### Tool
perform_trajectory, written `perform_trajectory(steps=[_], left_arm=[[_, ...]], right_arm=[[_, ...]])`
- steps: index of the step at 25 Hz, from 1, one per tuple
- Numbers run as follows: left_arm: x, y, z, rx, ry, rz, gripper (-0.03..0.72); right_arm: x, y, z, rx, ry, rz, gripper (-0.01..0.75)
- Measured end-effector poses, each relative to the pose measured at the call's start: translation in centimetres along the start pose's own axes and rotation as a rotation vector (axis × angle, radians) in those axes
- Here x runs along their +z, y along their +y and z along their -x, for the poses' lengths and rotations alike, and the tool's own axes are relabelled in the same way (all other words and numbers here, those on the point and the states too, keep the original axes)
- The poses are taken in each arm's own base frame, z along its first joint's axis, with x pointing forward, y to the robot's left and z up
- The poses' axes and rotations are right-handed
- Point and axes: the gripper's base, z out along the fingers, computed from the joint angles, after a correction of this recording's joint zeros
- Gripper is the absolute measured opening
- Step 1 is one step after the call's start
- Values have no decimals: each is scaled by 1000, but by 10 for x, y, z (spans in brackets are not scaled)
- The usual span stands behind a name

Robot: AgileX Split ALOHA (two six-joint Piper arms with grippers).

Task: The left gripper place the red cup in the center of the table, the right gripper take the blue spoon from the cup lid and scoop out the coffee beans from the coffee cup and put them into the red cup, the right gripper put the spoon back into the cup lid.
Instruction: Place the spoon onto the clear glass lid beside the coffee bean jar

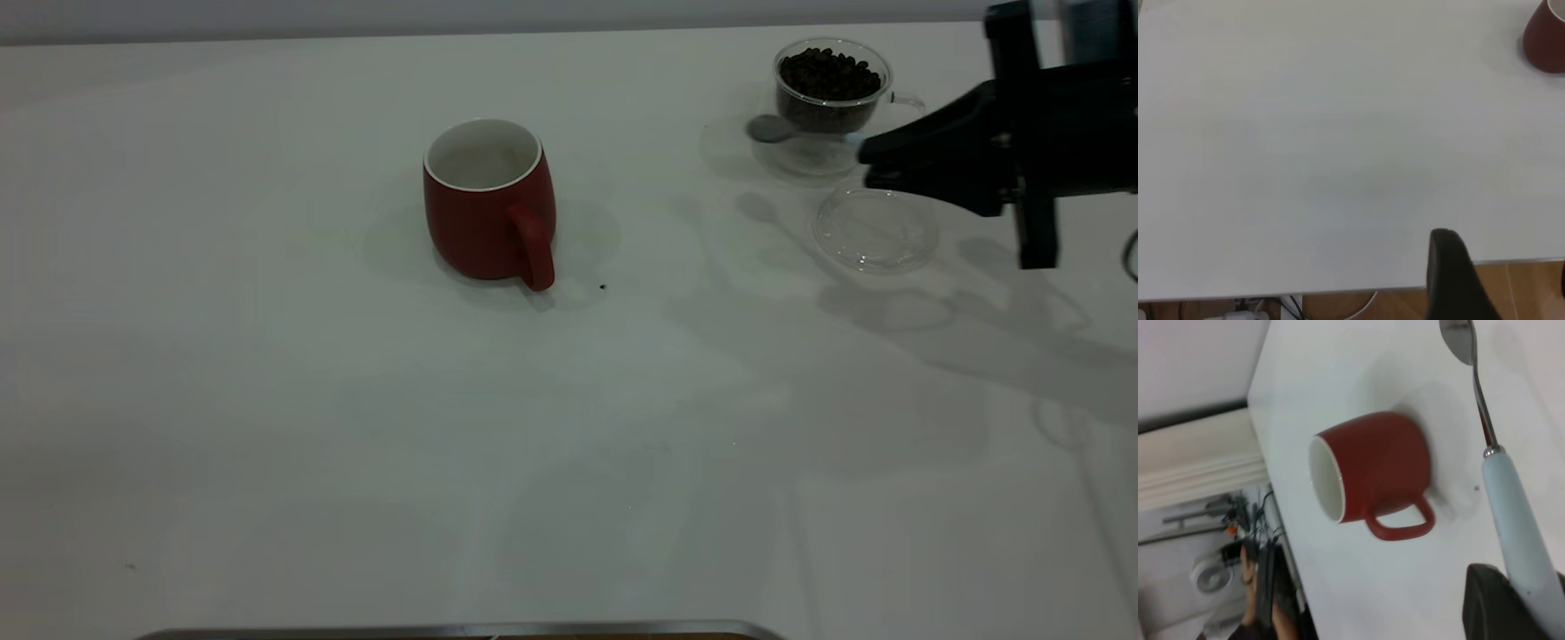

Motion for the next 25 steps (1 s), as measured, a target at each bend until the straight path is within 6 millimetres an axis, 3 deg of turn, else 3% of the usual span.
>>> perform_trajectory(steps=[9,25], left_arm=[[0,0,0,0,0,0,451],[0,0,0,0,0,0,451]], right_arm=[[-28,-20,-8,92,-61,-65,95],[-38,-37,3,120,-137,-207,95]])
